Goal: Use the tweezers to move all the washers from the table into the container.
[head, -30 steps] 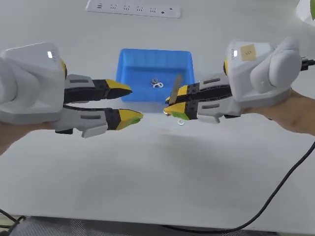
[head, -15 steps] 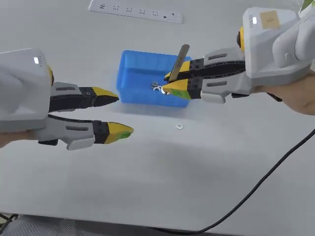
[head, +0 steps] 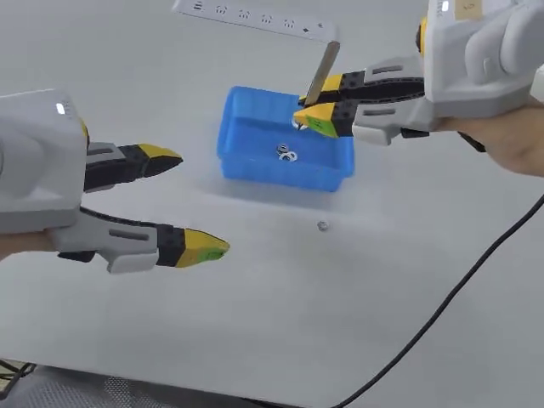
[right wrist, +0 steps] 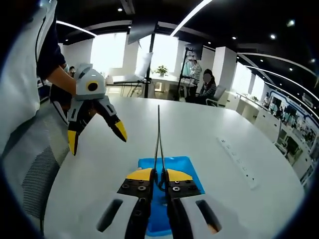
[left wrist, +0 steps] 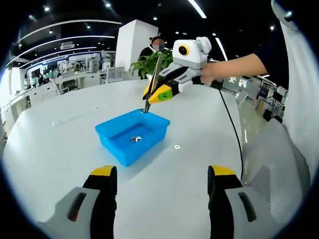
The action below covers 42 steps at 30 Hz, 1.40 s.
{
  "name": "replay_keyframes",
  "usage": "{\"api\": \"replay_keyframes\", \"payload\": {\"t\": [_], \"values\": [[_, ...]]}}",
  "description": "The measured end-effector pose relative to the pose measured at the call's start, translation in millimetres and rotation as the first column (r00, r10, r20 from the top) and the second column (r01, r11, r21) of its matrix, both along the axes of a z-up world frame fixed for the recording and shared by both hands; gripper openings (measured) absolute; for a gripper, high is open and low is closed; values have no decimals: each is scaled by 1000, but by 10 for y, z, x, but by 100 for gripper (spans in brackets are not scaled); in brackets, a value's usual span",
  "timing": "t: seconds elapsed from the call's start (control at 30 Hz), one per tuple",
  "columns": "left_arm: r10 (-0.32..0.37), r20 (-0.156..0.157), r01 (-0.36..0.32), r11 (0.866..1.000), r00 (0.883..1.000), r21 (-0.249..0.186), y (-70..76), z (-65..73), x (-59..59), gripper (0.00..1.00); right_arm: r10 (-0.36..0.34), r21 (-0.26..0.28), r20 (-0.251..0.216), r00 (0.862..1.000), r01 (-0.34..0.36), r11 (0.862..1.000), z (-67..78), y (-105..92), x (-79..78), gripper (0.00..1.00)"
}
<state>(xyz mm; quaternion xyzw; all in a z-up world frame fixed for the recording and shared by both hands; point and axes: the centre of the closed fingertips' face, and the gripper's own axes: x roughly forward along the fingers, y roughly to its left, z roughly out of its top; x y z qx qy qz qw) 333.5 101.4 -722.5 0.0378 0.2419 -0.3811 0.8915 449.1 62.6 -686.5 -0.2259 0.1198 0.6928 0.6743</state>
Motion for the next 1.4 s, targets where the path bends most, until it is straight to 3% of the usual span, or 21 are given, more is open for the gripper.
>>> {"api": "replay_keyframes", "payload": {"t": [0.2,0.47,0.63,0.7,1.13,1.4], "values": [[8,-21,-8,1000,1000,-23,-35,-1,-18,87,-19,-34,-11,1000,19,999,-256,82,189,9],[28,-63,-29,999,998,-14,53,-108,-57,90,-15,-91,-17,1000,13,996,-527,78,152,10],[25,-85,-26,1000,996,-5,41,-151,-86,93,-18,-101,-29,999,15,995,-645,97,163,10],[32,-89,-34,999,995,-20,28,-133,-79,93,-17,-102,-37,999,13,995,-690,115,151,10],[41,-99,-42,999,994,-8,58,-96,-88,93,-12,-105,-51,999,7,994,-797,178,135,10],[46,-110,-46,999,993,-1,78,-101,-118,94,-20,-94,-52,998,15,995,-773,199,147,10]]}}
